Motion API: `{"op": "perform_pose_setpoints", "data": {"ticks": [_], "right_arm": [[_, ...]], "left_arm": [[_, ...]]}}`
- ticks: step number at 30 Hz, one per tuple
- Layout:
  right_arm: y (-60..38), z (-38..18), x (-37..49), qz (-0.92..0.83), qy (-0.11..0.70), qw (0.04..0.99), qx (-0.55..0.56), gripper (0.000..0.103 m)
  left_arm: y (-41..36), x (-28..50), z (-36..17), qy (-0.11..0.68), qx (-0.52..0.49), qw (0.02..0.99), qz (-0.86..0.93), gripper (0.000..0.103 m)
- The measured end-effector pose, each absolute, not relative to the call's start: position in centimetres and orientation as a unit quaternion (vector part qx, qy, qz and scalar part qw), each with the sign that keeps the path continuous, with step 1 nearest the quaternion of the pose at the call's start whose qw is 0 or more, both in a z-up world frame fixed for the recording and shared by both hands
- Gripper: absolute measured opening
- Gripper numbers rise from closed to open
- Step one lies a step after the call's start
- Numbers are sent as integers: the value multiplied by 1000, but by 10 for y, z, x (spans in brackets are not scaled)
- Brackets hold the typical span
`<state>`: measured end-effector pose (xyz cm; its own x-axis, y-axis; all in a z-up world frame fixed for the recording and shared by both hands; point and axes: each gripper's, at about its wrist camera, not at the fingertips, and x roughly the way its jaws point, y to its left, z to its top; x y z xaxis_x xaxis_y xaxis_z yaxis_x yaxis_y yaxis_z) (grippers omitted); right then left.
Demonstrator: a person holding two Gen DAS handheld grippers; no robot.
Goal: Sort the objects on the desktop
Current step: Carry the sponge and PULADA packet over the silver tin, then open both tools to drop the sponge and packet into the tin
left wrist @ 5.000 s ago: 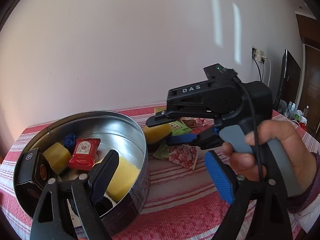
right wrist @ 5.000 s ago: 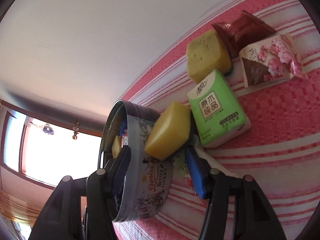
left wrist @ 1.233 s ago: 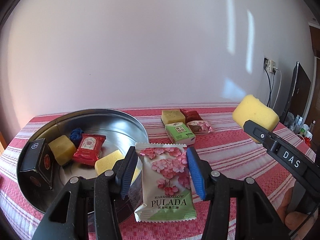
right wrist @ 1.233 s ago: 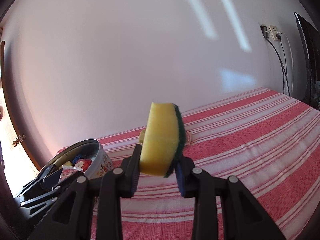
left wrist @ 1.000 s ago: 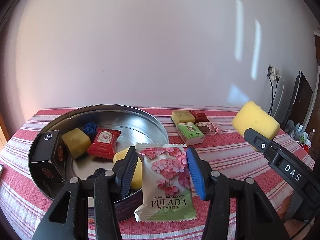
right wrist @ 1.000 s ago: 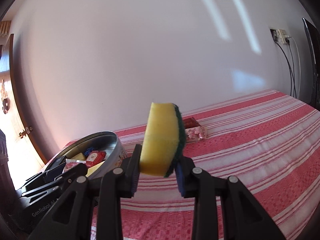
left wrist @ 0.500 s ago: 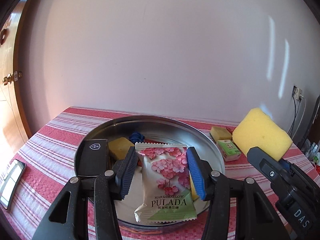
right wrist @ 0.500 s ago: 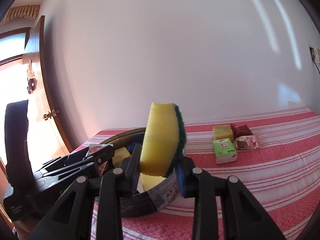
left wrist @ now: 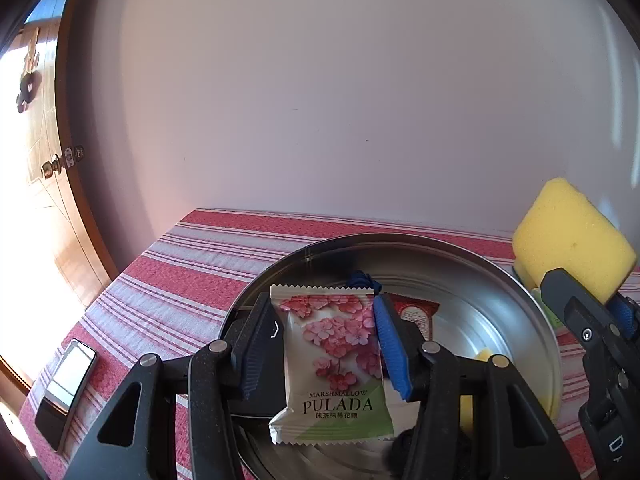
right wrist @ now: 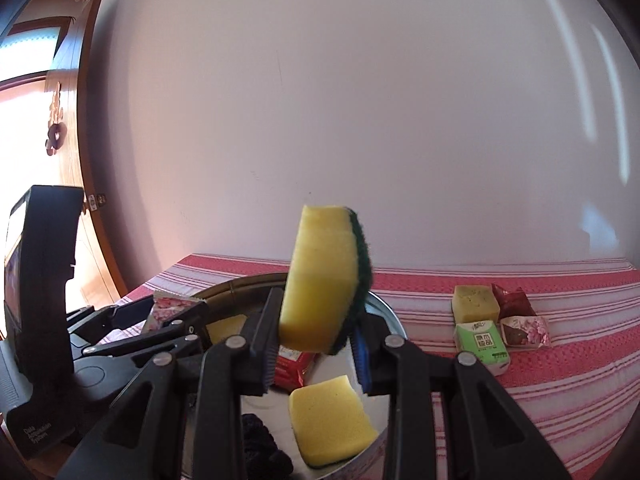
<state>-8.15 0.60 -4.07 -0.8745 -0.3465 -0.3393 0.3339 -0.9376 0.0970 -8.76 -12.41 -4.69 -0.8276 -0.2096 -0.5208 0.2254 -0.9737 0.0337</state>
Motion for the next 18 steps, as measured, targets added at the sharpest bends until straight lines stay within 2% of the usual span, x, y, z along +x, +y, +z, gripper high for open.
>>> {"op": "perform_pose_setpoints", "data": {"ticks": [13,14,16,17,18], "right_arm": [[0,-55,-106,-965,-3,172,199,32],[-1,-56,-106,-964,-3,173,200,35],[0,-59,-106,-965,-3,172,198,40],[1,-61,-105,-965,-5,172,196,47],[1,-61,-104,-966,-8,173,192,51]], "left_arm": [[-141,-105,-62,17,315,153,-937,54],[-143,-110,-65,16,320,153,-935,55],[-148,-121,-76,15,338,147,-929,63],[-148,-123,-77,10,337,144,-931,64],[-147,-120,-77,8,328,144,-933,72]]}}
